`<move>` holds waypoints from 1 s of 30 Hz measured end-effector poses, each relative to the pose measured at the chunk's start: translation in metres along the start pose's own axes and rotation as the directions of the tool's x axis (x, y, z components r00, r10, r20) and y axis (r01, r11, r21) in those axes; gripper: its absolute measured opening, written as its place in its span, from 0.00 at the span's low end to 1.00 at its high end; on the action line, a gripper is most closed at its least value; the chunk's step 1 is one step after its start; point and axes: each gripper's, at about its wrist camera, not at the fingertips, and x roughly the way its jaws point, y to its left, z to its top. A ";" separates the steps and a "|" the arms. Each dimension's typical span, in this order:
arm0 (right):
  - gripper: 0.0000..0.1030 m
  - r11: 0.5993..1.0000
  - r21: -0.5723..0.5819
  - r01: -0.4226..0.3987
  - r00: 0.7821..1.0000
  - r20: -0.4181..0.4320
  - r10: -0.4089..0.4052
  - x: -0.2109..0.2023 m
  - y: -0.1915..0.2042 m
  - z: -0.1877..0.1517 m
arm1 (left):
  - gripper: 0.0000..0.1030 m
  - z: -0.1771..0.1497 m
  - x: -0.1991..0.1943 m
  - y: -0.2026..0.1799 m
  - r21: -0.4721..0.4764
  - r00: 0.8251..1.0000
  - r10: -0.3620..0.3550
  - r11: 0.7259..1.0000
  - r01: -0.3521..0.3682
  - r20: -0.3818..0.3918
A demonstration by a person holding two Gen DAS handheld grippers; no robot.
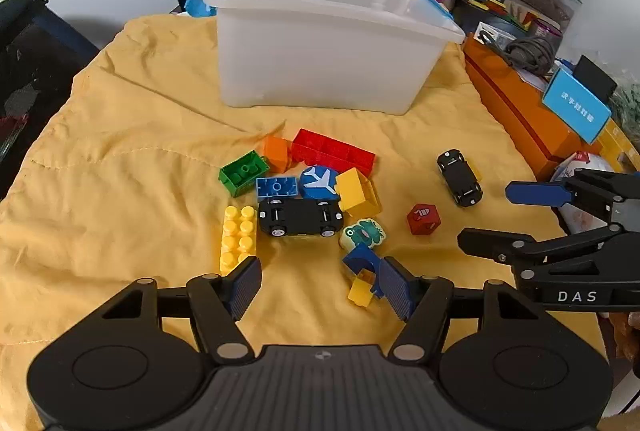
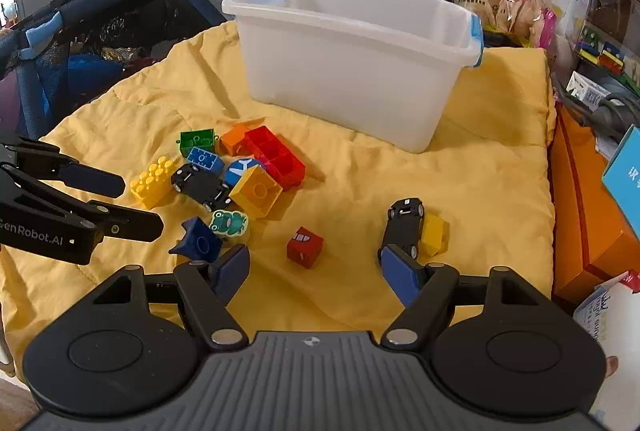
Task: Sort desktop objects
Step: 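Grasp the blue angled brick with the left tool and lift it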
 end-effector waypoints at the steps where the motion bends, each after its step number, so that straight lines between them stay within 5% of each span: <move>1: 0.74 1.000 0.001 -0.002 1.000 -0.002 0.002 0.000 0.001 -0.001 | 0.66 0.000 0.001 -0.003 0.024 1.000 0.008 1.000 -0.008 -0.006; 4: 0.71 1.000 -0.001 -0.028 0.999 -0.019 0.028 0.003 0.004 -0.004 | 0.66 -0.001 0.000 -0.014 0.105 0.999 0.033 0.994 -0.033 0.004; 6: 0.53 0.997 -0.036 -0.070 0.997 -0.029 0.069 0.005 0.009 -0.006 | 0.66 -0.004 0.001 -0.019 0.138 1.000 0.027 0.990 -0.027 0.002; 11: 0.45 0.994 -0.065 -0.091 0.992 -0.089 0.085 0.015 0.023 -0.014 | 0.65 -0.008 0.008 -0.022 0.131 0.999 -0.010 0.991 0.015 -0.035; 17: 0.45 0.999 -0.007 -0.035 0.993 -0.112 0.034 0.020 0.009 -0.015 | 0.65 0.007 0.004 -0.037 0.191 0.996 -0.061 0.980 0.047 0.069; 20: 0.46 0.999 0.017 -0.030 0.993 -0.115 0.032 0.019 0.004 -0.017 | 0.52 0.011 0.021 -0.041 0.206 1.000 -0.005 0.978 0.006 -0.002; 23: 0.46 0.999 0.028 -0.022 0.994 -0.109 0.024 0.018 0.003 -0.020 | 0.42 0.005 0.029 -0.031 0.153 0.997 -0.048 0.987 0.056 -0.052; 30: 0.46 0.999 0.046 0.002 0.993 -0.121 0.004 0.018 0.001 -0.024 | 0.38 0.006 0.026 -0.044 0.230 0.993 -0.117 0.967 0.112 0.008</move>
